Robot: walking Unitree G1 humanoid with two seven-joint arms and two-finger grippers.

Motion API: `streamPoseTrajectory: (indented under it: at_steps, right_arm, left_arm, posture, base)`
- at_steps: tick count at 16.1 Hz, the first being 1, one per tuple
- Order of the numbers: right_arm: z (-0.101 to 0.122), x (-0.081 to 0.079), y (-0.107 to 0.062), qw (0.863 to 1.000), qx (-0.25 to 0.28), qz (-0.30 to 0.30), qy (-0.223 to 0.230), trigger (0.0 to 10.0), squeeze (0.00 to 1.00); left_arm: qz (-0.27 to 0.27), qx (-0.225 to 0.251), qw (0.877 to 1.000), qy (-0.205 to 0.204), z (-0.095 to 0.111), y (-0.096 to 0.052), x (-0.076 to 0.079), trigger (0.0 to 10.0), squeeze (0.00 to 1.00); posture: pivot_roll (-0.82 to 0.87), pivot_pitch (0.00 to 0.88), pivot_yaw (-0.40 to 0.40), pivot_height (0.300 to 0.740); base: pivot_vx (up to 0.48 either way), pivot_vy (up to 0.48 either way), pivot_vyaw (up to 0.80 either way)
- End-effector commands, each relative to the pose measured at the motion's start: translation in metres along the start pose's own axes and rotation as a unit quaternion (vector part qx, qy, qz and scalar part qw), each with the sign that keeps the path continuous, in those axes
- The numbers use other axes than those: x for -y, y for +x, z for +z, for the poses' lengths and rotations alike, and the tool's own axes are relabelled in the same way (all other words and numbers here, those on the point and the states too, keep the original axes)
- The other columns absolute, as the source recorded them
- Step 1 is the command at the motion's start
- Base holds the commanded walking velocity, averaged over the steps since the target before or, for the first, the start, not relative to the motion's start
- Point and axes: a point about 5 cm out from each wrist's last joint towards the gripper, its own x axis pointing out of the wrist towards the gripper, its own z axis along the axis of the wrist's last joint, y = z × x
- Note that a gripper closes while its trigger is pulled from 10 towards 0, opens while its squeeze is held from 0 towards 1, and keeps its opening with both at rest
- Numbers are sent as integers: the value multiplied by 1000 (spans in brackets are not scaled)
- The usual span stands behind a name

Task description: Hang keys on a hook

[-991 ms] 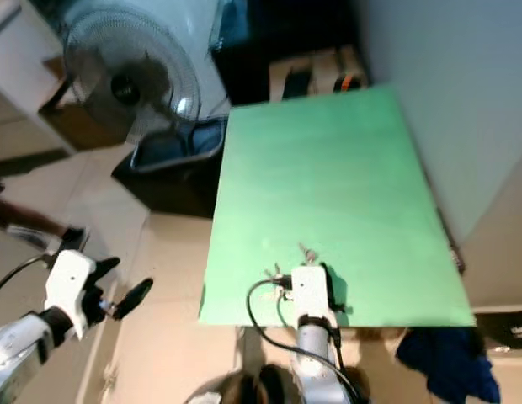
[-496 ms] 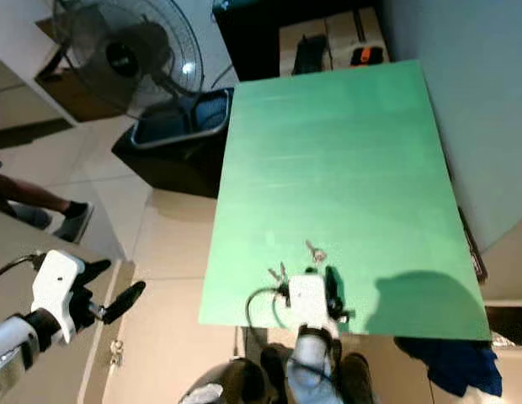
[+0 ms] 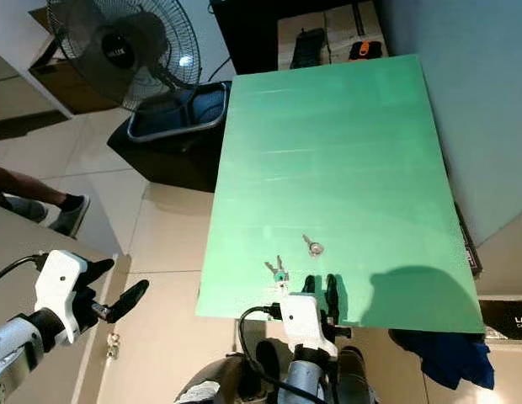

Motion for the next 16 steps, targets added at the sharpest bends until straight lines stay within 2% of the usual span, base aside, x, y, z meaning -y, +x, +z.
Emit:
streamPoseTrajectory:
  at_steps: [1, 5, 8, 12, 16]
  right_arm:
    - [10, -22, -17, 999, -19, 11, 41, 10000, 0]
    - [6, -21, -15, 999, -23, 5, 32, 10000, 0]
    - [4, -16, -13, 999, -24, -25, 14, 10000, 0]
    - [-6, -9, -23, 997, -43, -61, -17, 10000, 0]
    - [-11, -8, -26, 996, -55, -66, -22, 10000, 0]
  left_arm:
    - [5, -12, 1000, 0, -3, -4, -1, 10000, 0]
    - [4, -18, 1000, 6, 0, -11, -6, 10000, 0]
    - [3, -29, 1000, 13, 0, -17, -11, 10000, 0]
    - [-3, -29, 999, 14, 2, -16, -10, 10000, 0]
    - [-10, -31, 999, 14, 4, -17, -9, 10000, 0]
  posture:
    - [-54, 284, 322, 740]
    - [-29, 313, 355, 740]
    - [-17, 325, 370, 740]
    - [-25, 320, 375, 740]
    - [-30, 335, 384, 740]
  base:
    - [0, 0, 0]
    - [0, 0, 0]
    - [0, 0, 0]
    - [0, 0, 0]
    - [0, 0, 0]
